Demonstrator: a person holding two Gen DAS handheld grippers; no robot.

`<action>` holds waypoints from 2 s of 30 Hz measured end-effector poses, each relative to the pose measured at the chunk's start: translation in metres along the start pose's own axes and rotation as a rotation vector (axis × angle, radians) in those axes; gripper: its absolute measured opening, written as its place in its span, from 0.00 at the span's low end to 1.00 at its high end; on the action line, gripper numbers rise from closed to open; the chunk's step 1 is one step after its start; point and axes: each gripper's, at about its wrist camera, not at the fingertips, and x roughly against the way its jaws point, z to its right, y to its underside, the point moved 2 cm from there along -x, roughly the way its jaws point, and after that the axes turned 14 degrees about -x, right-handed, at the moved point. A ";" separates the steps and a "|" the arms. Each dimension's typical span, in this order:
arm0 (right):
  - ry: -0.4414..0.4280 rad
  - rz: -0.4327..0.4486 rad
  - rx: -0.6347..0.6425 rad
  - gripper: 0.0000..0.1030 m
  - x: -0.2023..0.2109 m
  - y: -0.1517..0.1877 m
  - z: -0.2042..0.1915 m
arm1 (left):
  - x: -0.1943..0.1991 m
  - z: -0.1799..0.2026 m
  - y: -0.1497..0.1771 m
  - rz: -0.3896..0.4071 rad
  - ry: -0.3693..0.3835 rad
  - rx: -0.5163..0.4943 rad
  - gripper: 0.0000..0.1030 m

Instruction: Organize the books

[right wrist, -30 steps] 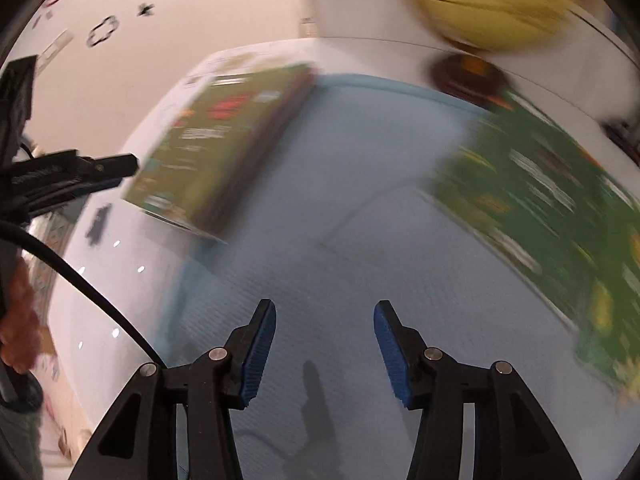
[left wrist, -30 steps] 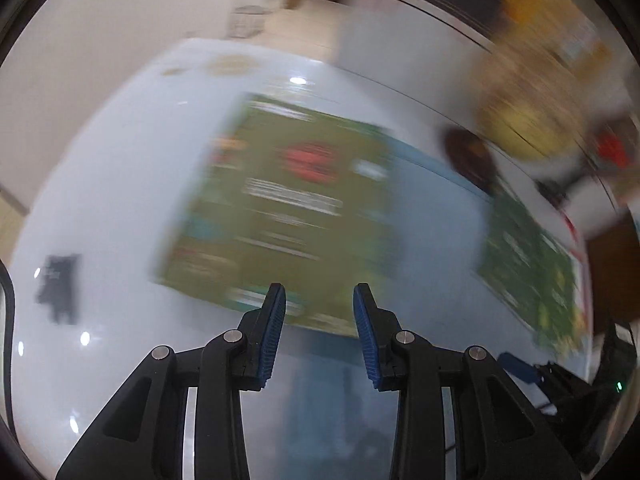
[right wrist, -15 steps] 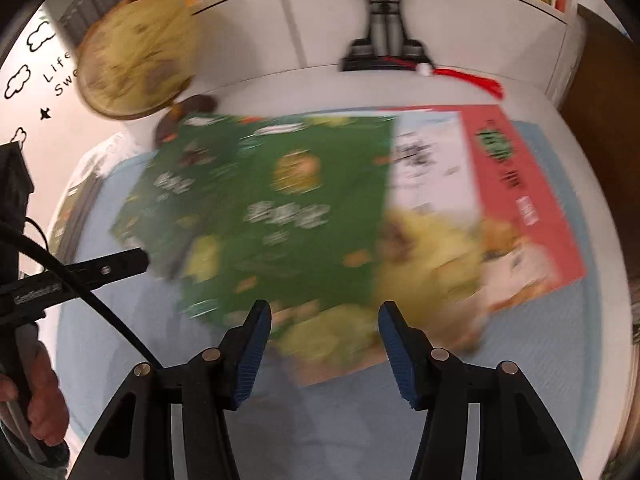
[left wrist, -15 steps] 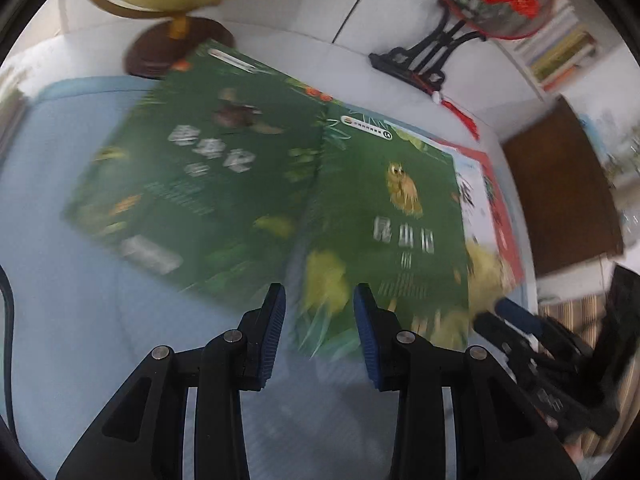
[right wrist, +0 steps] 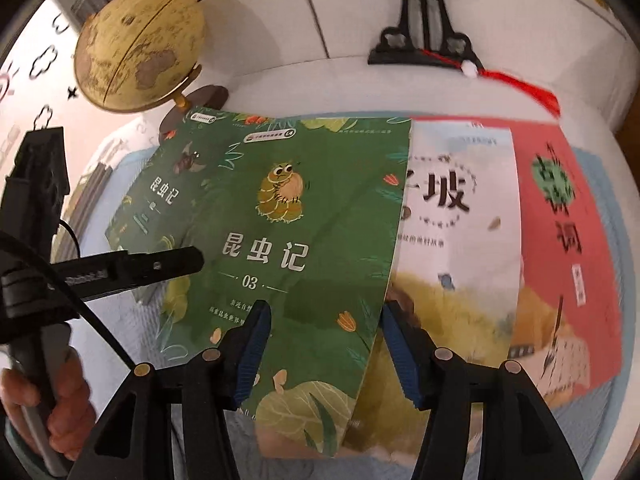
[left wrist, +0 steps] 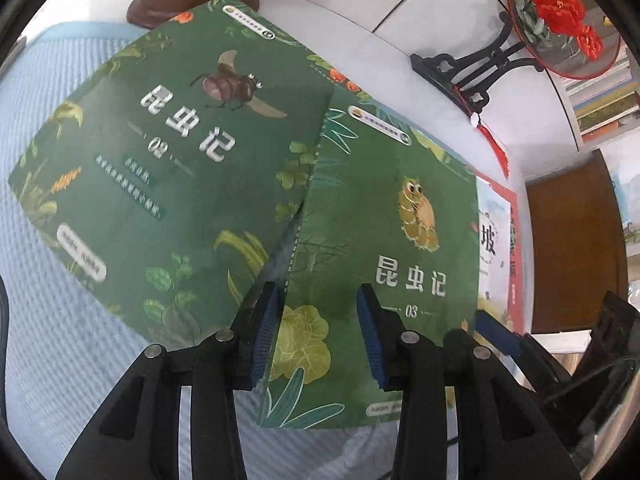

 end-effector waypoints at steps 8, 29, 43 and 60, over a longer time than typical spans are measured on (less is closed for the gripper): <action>0.039 -0.038 0.042 0.55 0.025 0.041 0.020 | 0.013 0.028 0.079 -0.039 0.053 -0.050 0.35; 0.098 -0.082 -0.183 0.51 0.104 0.218 0.095 | 0.039 0.071 0.236 -0.132 0.199 -0.128 0.35; 0.055 -0.045 -0.160 0.47 0.109 0.233 0.094 | 0.078 0.104 0.232 0.049 0.314 -0.134 0.35; -0.172 -0.199 -0.238 0.57 0.123 0.213 0.109 | 0.050 0.115 0.217 0.045 0.516 0.168 0.15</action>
